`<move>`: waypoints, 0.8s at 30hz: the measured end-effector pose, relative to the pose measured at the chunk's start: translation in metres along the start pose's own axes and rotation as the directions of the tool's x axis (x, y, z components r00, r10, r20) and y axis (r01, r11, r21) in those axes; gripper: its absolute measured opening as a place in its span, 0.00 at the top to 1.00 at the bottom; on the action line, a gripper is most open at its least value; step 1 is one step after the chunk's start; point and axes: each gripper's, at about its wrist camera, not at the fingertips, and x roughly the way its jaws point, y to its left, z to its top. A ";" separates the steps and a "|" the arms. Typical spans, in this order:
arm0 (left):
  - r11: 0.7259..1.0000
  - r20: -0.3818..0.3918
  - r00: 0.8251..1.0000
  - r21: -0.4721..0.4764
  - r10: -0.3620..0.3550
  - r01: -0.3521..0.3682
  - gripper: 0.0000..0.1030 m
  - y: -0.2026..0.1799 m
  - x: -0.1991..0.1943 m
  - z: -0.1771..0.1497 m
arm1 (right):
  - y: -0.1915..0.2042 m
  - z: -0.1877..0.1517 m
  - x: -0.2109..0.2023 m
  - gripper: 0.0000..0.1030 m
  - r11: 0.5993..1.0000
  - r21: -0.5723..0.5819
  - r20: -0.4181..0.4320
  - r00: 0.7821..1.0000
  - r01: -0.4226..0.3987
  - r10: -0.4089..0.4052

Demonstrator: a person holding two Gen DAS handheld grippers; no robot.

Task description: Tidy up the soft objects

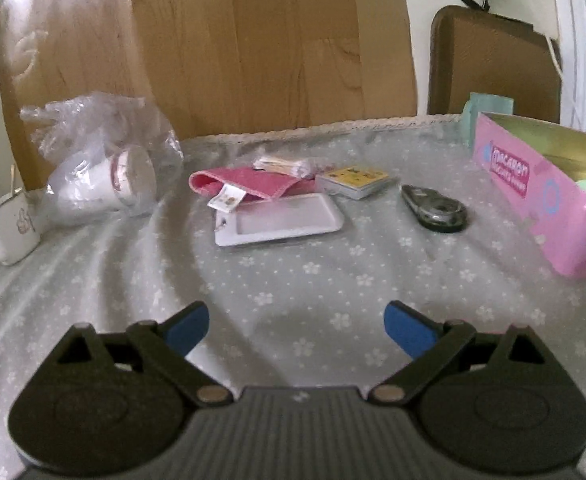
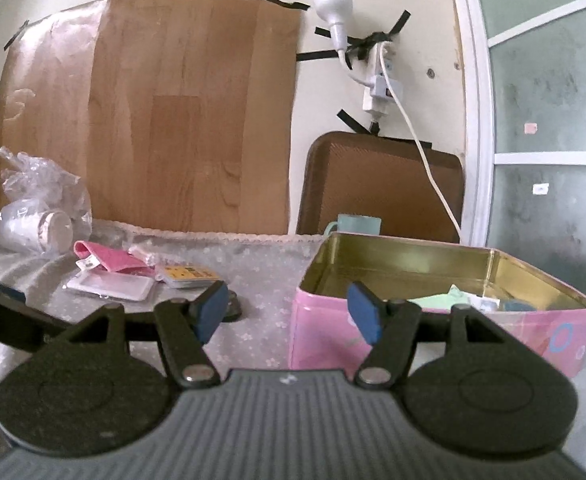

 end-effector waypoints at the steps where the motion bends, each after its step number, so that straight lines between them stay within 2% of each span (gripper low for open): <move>1: 1.000 0.008 1.000 -0.002 0.003 -0.003 0.04 0.001 0.000 0.000 | -0.002 0.000 0.000 0.33 1.000 0.004 -0.002 1.000 -0.001 0.001; 12: 1.000 0.022 1.000 -0.027 -0.008 0.009 0.02 0.004 -0.004 -0.004 | 0.001 -0.001 0.003 0.33 0.999 -0.007 -0.023 0.999 -0.034 0.033; 24: 0.998 0.066 0.997 -0.049 -0.036 0.039 0.01 0.008 -0.013 -0.008 | 0.015 -0.001 0.004 0.32 0.998 -0.052 -0.046 0.998 -0.035 0.032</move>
